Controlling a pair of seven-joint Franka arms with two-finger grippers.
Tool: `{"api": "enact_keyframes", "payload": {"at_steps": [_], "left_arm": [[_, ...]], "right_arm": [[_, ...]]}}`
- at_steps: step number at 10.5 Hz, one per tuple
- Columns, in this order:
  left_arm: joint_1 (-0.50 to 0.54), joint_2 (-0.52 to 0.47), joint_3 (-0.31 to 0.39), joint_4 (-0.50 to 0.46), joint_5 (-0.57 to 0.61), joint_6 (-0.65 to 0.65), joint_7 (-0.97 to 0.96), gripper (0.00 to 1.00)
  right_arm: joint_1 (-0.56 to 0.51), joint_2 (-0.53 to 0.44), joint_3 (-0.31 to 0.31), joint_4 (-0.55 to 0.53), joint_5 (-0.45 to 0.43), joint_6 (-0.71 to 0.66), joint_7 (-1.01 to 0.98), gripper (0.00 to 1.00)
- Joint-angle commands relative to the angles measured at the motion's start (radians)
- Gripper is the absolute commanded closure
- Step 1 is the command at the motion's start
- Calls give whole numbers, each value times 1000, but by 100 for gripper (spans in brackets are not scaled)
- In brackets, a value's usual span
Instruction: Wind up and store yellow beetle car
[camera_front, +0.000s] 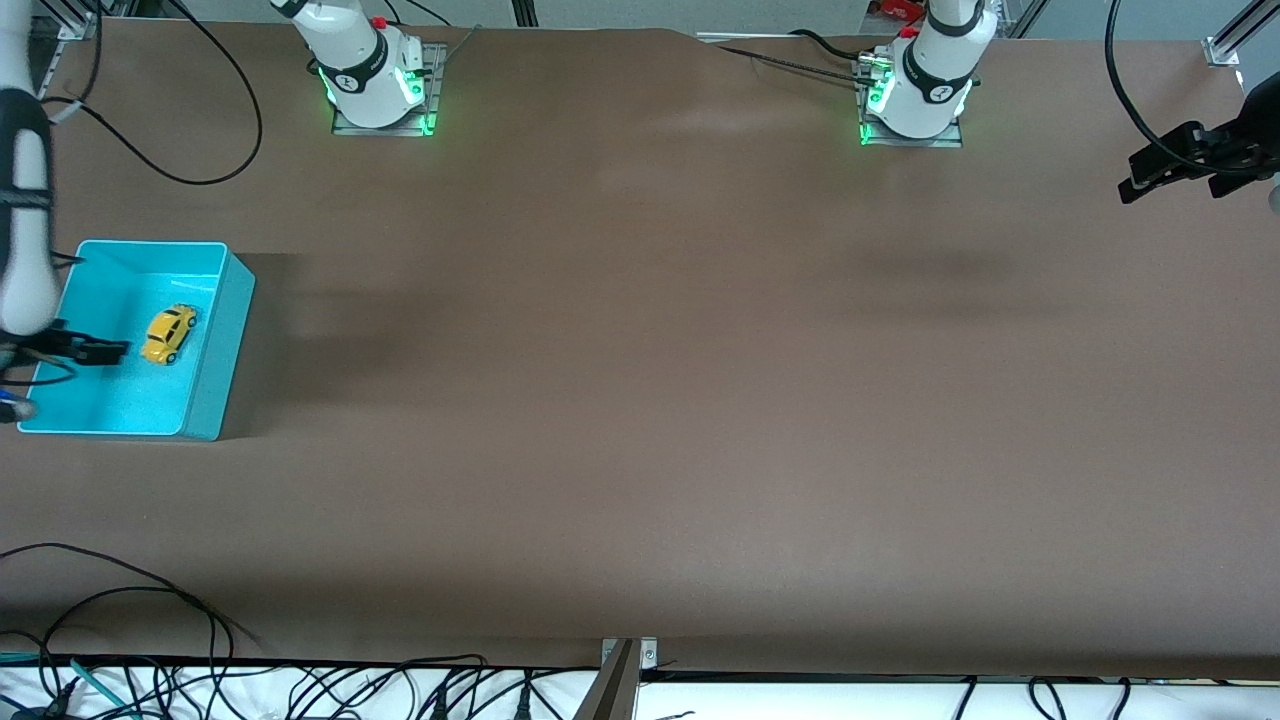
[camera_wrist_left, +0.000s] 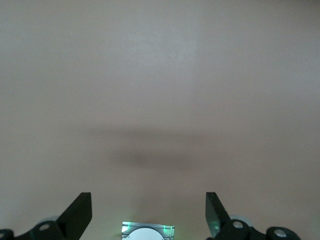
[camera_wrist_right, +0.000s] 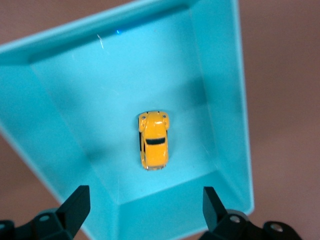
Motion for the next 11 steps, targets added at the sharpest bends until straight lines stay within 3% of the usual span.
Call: {"api": "enact_keyframes", "payload": {"at_steps": [1, 2, 4, 6, 7, 9, 11], "left_arm": [[5, 17, -3, 38, 0, -22, -5, 0], [6, 16, -3, 38, 0, -22, -5, 0], [6, 17, -3, 38, 0, -22, -5, 0], [6, 17, -3, 38, 0, -22, -5, 0], [6, 17, -3, 38, 0, -22, -5, 0], [5, 17, -3, 38, 0, -22, -5, 0], [5, 17, -3, 38, 0, -22, -5, 0]], "right_arm": [[32, -75, 7, 104, 11, -124, -14, 0], [40, -116, 24, 116, 22, -126, -11, 0], [49, -181, 129, 110, 23, -112, 7, 0], [84, -314, 190, -62, 29, -99, 9, 0], [97, -383, 228, -160, 40, -16, 11, 0], [129, -501, 250, -311, 78, 99, 6, 0], [156, -563, 242, -336, 135, 84, 3, 0]]}}
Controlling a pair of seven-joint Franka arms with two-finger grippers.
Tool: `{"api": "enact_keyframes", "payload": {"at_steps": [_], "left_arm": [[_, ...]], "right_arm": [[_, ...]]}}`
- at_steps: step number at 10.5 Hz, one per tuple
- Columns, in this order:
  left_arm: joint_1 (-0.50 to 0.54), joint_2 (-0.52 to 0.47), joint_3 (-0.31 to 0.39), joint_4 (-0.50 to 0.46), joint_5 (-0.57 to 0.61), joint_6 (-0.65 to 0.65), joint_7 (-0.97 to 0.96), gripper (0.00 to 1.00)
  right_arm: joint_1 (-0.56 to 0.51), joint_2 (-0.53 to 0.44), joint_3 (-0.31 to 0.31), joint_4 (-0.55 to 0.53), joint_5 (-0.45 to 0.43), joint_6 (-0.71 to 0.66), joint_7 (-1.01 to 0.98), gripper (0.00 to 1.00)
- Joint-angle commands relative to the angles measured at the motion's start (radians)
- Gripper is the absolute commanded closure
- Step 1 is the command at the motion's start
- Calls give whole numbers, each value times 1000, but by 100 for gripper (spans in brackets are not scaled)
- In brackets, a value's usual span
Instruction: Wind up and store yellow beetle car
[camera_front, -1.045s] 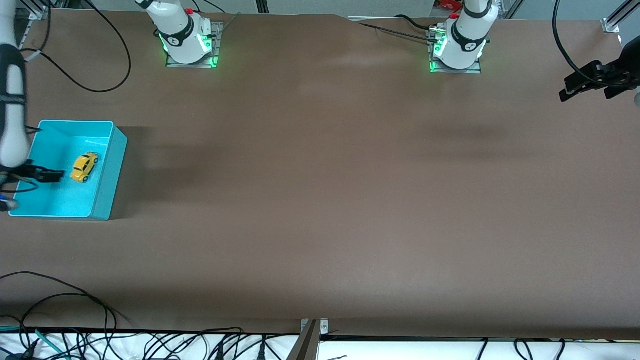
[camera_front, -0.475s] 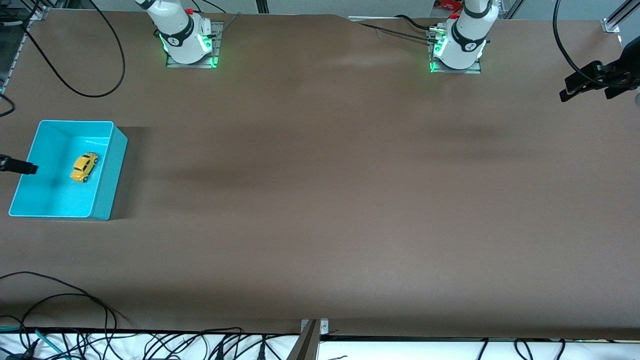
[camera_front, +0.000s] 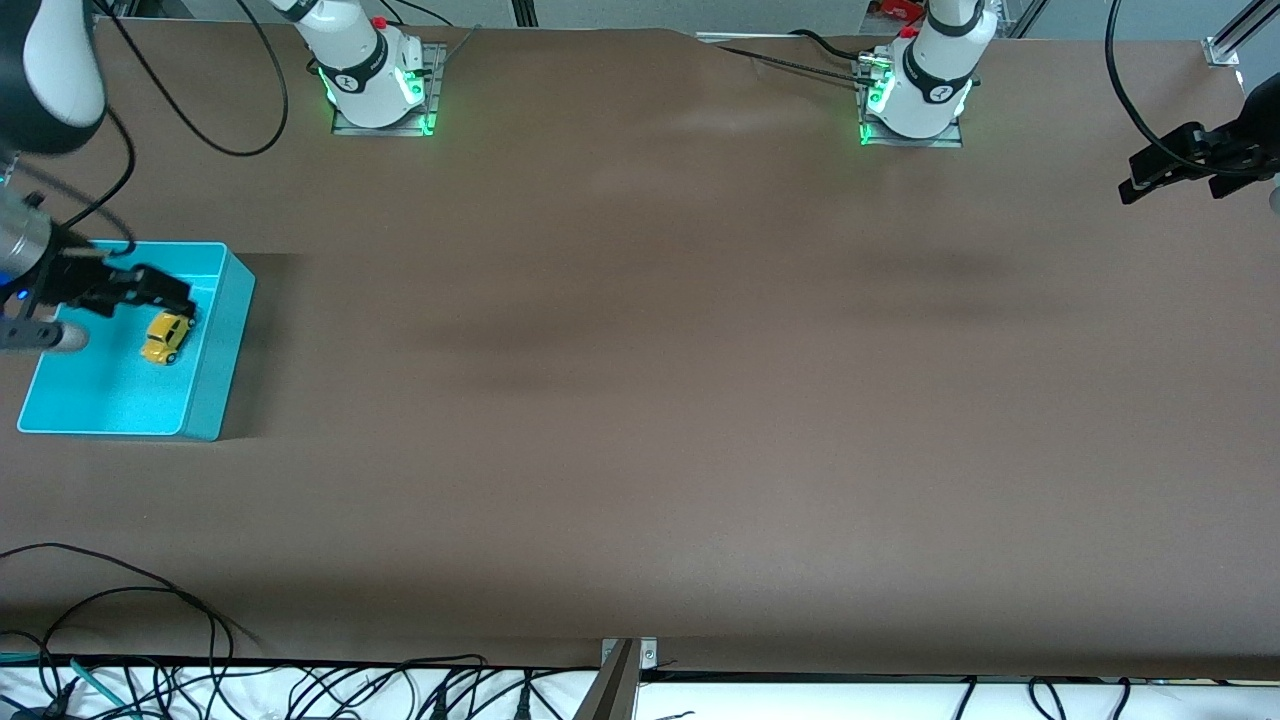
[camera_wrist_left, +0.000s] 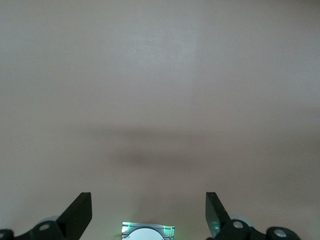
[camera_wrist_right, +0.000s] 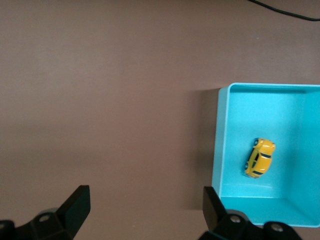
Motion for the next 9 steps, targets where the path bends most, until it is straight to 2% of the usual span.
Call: {"api": "enact_keyframes", "payload": {"at_steps": [1, 3, 9], "left_arm": [[6, 15, -3, 36, 0, -24, -4, 0], [6, 15, -3, 36, 0, -22, -4, 0], [7, 14, 2, 36, -2, -24, -4, 0]], "right_arm": [[36, -97, -22, -80, 38, -8, 10, 0], [50, -103, -25, -80, 27, -27, 70, 0], [63, -104, -25, -69, 3, -33, 58, 0]]}}
